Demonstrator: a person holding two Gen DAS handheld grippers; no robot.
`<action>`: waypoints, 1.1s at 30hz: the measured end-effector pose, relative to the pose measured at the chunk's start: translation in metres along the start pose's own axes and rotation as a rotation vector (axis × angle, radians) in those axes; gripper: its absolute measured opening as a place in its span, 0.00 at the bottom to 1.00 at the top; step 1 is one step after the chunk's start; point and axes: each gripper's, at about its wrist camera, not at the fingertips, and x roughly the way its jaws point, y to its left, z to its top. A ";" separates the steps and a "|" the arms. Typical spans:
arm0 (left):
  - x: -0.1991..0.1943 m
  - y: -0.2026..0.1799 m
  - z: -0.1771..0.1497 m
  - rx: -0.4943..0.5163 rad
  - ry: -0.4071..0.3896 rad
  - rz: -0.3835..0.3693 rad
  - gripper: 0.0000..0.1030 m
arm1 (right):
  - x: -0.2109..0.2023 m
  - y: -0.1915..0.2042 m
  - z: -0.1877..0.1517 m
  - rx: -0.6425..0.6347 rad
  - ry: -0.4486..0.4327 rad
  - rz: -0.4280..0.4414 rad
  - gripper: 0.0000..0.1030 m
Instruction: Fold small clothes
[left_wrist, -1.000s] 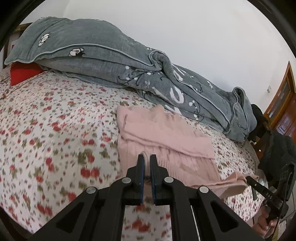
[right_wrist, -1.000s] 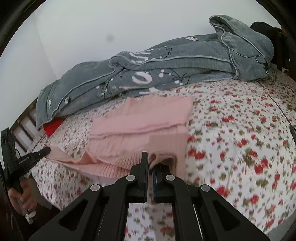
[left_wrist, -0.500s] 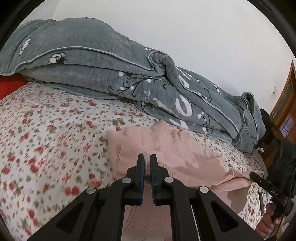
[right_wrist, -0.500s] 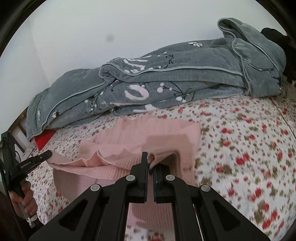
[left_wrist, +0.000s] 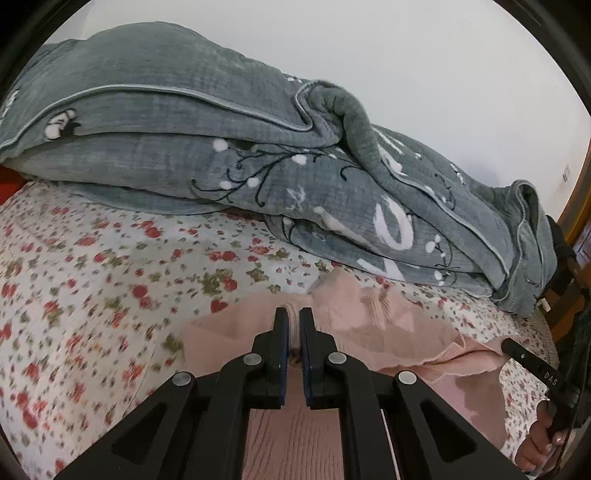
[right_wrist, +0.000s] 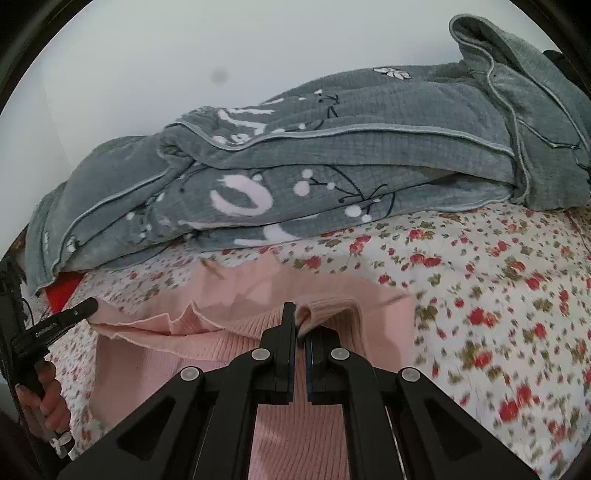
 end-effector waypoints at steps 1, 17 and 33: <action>0.007 -0.001 0.002 0.004 0.002 0.006 0.07 | 0.007 -0.002 0.002 0.005 0.004 -0.001 0.04; 0.078 0.033 -0.007 -0.028 0.065 -0.043 0.45 | 0.086 -0.032 -0.005 0.009 0.065 -0.021 0.44; 0.068 0.014 -0.014 0.079 -0.017 -0.067 0.07 | 0.084 -0.037 -0.007 0.015 0.038 0.006 0.05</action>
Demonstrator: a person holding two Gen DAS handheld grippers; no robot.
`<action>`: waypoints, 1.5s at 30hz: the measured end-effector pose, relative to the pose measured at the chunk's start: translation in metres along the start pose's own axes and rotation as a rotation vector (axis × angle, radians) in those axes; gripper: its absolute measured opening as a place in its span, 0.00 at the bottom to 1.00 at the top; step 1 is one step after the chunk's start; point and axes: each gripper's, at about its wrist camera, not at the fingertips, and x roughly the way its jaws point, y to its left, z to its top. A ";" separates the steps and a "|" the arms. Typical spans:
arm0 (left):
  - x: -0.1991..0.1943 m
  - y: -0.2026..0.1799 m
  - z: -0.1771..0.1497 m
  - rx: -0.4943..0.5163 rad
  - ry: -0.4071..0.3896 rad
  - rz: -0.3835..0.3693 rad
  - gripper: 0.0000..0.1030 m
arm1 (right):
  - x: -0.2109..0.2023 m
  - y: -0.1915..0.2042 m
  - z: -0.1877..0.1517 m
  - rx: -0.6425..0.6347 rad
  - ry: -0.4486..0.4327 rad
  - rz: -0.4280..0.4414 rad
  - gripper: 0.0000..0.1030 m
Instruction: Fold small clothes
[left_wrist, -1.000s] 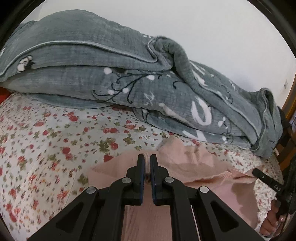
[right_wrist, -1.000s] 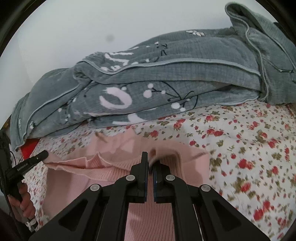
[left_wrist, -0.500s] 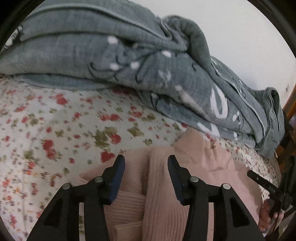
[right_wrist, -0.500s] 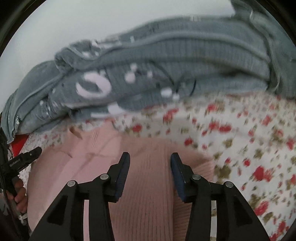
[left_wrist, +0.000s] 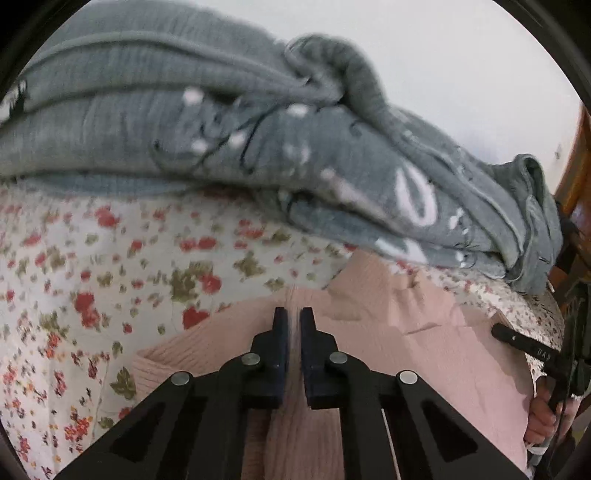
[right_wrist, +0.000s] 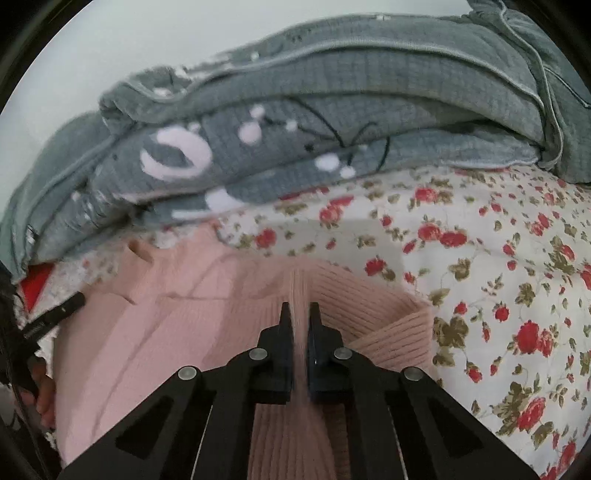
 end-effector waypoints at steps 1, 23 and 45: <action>-0.005 -0.002 0.001 0.010 -0.028 -0.007 0.07 | -0.005 0.000 0.001 0.000 -0.027 0.007 0.05; 0.025 0.001 -0.005 0.015 0.119 0.187 0.19 | 0.023 -0.002 0.007 0.003 0.049 -0.160 0.11; 0.005 -0.022 0.000 0.125 0.094 0.190 0.60 | -0.031 0.029 0.008 -0.158 -0.065 -0.189 0.58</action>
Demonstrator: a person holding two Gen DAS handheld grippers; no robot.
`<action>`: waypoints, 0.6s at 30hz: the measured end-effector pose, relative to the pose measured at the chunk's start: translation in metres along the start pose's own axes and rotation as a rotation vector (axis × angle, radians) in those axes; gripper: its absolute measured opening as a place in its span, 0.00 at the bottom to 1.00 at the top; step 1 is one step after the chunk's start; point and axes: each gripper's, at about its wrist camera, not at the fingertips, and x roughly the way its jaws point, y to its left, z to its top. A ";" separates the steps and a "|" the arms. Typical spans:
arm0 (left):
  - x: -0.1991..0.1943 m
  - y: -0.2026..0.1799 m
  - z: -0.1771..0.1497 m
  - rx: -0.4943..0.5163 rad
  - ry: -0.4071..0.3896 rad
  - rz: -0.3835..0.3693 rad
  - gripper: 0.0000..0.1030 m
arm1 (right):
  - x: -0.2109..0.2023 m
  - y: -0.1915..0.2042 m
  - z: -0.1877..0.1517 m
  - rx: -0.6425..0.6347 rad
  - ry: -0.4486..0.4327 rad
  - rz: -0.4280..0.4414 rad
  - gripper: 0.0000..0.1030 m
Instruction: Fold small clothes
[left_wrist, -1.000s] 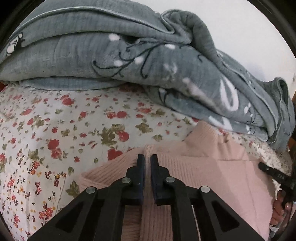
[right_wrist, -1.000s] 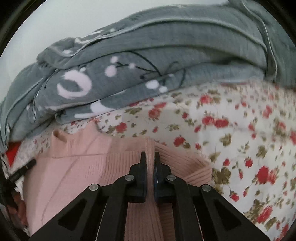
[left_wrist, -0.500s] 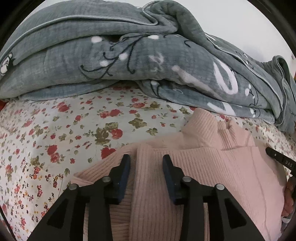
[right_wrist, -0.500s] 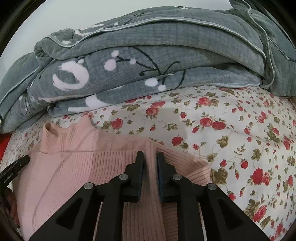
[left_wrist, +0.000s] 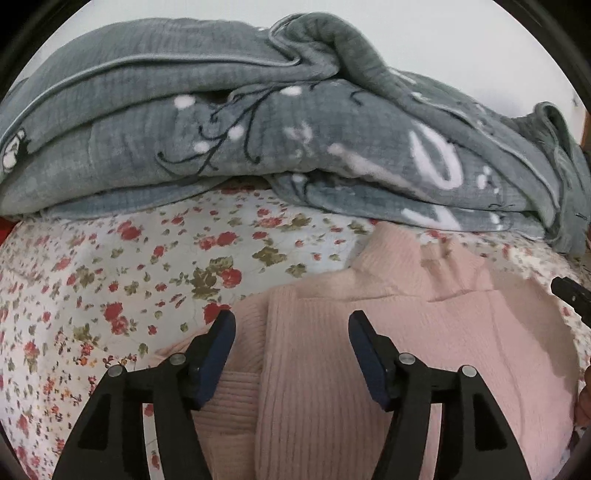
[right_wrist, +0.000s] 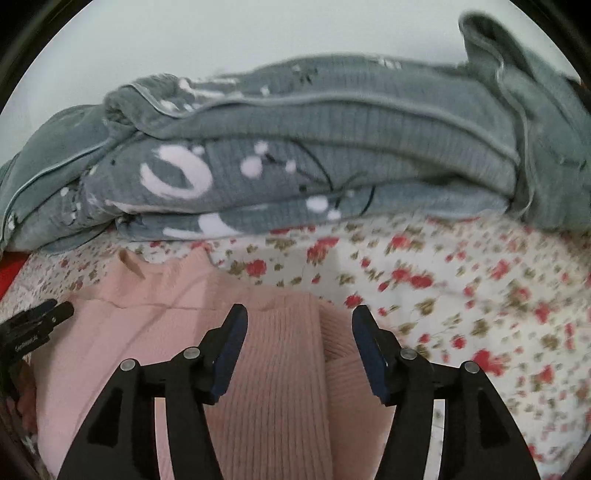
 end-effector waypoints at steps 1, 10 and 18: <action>-0.005 0.000 0.001 -0.002 -0.011 0.000 0.60 | -0.008 0.001 0.000 -0.015 -0.005 -0.001 0.63; -0.057 0.011 -0.007 -0.045 -0.024 0.009 0.71 | -0.040 -0.027 -0.054 0.045 0.085 0.089 0.78; -0.076 0.037 -0.071 -0.202 0.057 -0.035 0.72 | -0.014 -0.034 -0.066 0.109 0.169 0.177 0.73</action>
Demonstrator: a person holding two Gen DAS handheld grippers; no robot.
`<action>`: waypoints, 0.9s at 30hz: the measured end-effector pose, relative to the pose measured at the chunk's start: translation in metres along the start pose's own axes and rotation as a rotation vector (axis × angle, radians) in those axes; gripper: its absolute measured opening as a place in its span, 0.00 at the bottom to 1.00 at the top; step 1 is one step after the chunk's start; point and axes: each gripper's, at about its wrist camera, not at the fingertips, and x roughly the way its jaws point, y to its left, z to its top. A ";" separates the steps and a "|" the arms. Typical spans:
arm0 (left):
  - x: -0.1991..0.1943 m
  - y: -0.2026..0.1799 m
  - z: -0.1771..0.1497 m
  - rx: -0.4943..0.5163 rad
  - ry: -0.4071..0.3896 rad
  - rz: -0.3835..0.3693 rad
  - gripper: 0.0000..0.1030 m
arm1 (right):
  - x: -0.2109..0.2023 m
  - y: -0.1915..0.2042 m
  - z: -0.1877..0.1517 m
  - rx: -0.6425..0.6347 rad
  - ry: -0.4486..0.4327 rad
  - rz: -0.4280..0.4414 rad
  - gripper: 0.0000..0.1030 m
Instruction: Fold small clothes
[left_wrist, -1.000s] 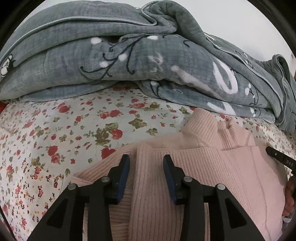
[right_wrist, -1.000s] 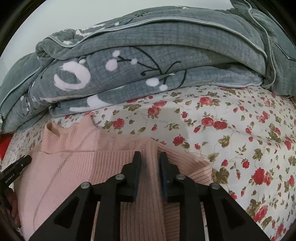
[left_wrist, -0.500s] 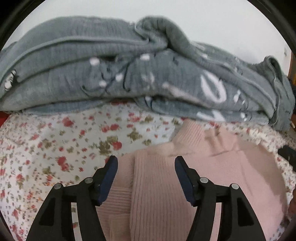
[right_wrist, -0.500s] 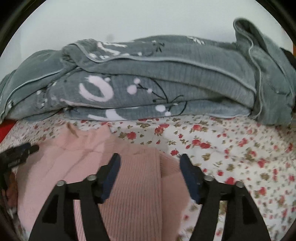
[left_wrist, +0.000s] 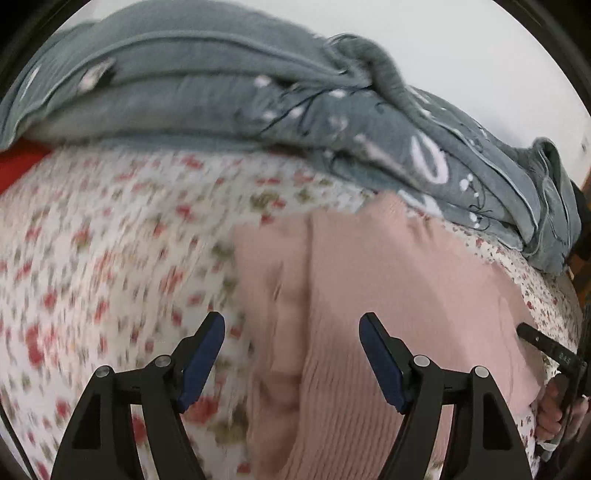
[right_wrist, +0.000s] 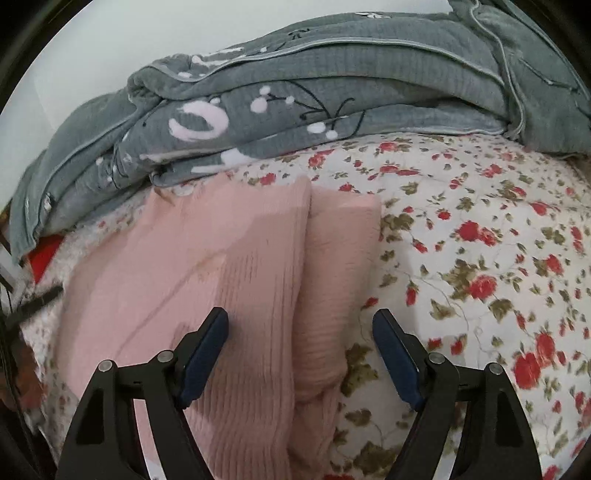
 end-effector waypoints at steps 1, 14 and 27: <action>0.001 0.002 -0.002 -0.015 0.008 -0.022 0.72 | 0.004 0.000 0.001 -0.004 0.006 0.006 0.70; 0.038 0.003 0.006 -0.052 0.056 -0.088 0.69 | 0.010 -0.004 -0.001 0.012 -0.022 0.058 0.47; 0.014 -0.013 0.012 -0.044 -0.011 -0.095 0.20 | -0.012 -0.006 0.001 0.024 -0.096 0.135 0.18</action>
